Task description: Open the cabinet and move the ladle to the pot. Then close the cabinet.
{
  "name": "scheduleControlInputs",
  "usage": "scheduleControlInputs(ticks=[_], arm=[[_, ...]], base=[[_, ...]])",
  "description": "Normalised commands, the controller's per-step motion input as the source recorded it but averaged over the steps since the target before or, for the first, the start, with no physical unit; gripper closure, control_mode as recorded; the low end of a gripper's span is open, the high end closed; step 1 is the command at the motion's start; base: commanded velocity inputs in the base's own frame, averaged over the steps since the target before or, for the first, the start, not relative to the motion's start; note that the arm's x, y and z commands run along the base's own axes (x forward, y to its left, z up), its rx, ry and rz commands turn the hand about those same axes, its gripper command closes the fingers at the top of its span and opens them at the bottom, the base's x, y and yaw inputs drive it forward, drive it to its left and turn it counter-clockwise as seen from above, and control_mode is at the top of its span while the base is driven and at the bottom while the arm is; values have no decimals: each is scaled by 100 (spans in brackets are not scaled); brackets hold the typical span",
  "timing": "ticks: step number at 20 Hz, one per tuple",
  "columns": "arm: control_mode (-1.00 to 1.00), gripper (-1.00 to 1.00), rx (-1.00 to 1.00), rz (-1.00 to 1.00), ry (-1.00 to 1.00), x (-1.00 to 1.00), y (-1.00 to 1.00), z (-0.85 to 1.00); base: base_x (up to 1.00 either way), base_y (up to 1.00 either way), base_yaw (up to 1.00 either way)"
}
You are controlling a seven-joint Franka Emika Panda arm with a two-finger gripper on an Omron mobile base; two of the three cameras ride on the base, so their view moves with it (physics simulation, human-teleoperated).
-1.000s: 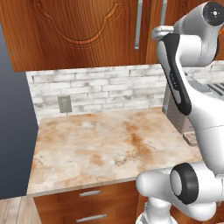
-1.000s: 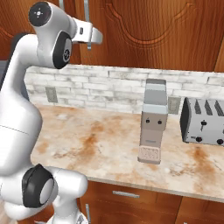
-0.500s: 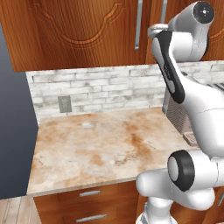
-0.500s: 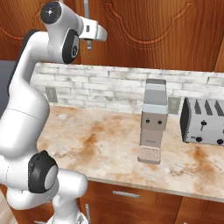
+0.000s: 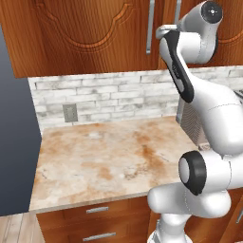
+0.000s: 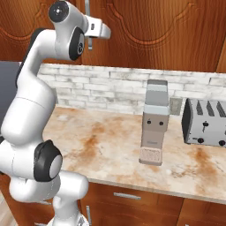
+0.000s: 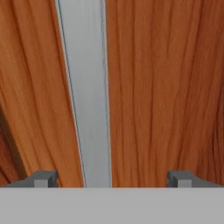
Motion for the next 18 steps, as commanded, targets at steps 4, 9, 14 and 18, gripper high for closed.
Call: scheduleControlInputs(ticks=[4, 9, 14, 18], arm=[[-100, -100, 0, 0, 0, 41, -3, 0], [-100, 100, 0, 0, 0, 38, -2, 0], [-100, 100, 0, 0, -3, 29, -25, 0], [-100, 100, 0, 0, -8, 11, -59, 0]], base=[[0, 0, 0], [0, 0, 0], [0, 0, 0], [0, 0, 0]])
